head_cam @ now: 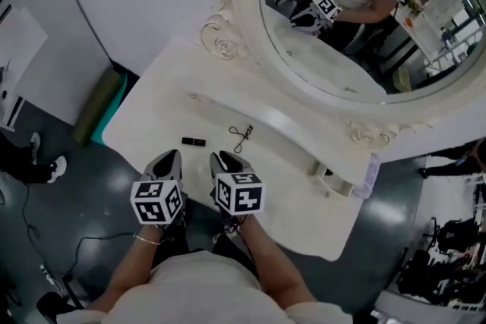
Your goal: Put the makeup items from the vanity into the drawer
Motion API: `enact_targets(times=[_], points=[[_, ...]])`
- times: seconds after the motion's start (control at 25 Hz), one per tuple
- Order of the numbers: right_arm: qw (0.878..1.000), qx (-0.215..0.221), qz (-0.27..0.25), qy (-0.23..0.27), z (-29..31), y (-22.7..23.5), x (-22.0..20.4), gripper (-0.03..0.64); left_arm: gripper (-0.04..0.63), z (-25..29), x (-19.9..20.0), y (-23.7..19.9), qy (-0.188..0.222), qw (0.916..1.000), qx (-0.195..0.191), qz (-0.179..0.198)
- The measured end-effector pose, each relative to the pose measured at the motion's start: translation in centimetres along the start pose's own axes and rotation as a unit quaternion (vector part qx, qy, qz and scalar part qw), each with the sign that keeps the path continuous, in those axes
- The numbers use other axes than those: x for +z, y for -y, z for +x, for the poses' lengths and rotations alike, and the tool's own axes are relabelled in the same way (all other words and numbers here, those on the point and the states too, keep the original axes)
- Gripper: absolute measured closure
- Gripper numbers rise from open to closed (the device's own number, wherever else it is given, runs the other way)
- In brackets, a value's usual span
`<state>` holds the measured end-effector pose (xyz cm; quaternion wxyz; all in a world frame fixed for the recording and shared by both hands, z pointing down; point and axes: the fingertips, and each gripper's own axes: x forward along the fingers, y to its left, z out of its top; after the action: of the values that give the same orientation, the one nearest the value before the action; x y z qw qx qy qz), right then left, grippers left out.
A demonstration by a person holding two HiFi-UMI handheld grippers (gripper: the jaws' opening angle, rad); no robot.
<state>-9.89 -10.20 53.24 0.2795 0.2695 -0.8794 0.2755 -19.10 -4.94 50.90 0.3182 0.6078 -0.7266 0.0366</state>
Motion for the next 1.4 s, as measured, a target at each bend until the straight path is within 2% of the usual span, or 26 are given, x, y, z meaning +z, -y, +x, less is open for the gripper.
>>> enact_targets(times=[0.24,0.52,0.88,1.24,1.4], points=[[0.998,0.030,-0.037,-0.045,3.8,-1.3,-0.7,0.514,0.592,-0.1,-0.7,-3.3,-0.003,0.9991,0.033,-0.028],[0.993,0.042,-0.073,-0.084,6.9,-0.7,-1.7,0.457,0.592,0.4,-2.0,-5.8,-0.012,0.9967,0.055,-0.059],[0.980,0.054,-0.140,-0.130,9.4,-0.4,-2.4,0.426,0.592,1.8,-3.7,-7.6,-0.026,0.9932,0.064,-0.093],[0.969,0.069,-0.182,-0.150,10.8,-0.9,-2.6,0.423,0.592,3.0,-3.7,-8.7,-0.026,0.9918,0.066,-0.106],[0.969,0.065,-0.181,-0.155,10.9,-0.9,-3.0,0.425,0.592,3.2,-3.8,-8.9,-0.027,0.9914,0.067,-0.109]])
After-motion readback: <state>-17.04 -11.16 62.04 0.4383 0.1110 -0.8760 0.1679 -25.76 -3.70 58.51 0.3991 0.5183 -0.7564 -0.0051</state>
